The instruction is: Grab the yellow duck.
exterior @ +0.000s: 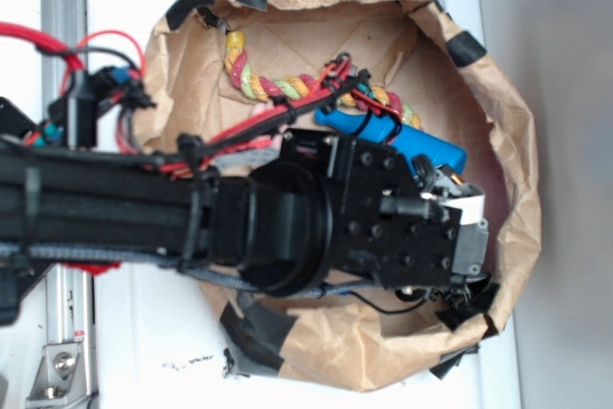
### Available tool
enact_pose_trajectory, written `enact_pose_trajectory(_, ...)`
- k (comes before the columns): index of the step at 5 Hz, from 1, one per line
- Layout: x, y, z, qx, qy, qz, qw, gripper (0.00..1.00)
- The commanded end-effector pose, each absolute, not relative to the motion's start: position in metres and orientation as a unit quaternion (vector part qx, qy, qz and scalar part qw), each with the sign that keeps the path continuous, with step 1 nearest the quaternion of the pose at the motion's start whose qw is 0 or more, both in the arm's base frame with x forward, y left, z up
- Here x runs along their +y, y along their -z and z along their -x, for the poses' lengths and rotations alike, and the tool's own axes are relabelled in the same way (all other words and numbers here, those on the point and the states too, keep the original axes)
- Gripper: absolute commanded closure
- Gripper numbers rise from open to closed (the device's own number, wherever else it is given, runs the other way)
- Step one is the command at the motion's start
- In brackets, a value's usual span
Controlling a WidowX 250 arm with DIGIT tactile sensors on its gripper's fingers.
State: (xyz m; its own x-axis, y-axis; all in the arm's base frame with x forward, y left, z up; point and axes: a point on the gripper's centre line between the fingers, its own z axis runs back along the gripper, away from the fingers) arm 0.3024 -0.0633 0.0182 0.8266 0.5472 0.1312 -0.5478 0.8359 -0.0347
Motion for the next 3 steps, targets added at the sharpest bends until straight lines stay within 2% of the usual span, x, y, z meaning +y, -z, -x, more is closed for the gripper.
enact_pose_trajectory(1, -0.0988, -0.0267, -0.2746, -0.045, -0.26, 0.029, 0.964, 0.0)
enact_pose_trajectory(2, -0.1041, -0.0257, -0.2684, -0.047, -0.255, 0.03, 0.965, 1.0)
enact_pose_trajectory(3, -0.0949, -0.0179, -0.271, -0.045, -0.259, 0.019, 0.965, 1.0)
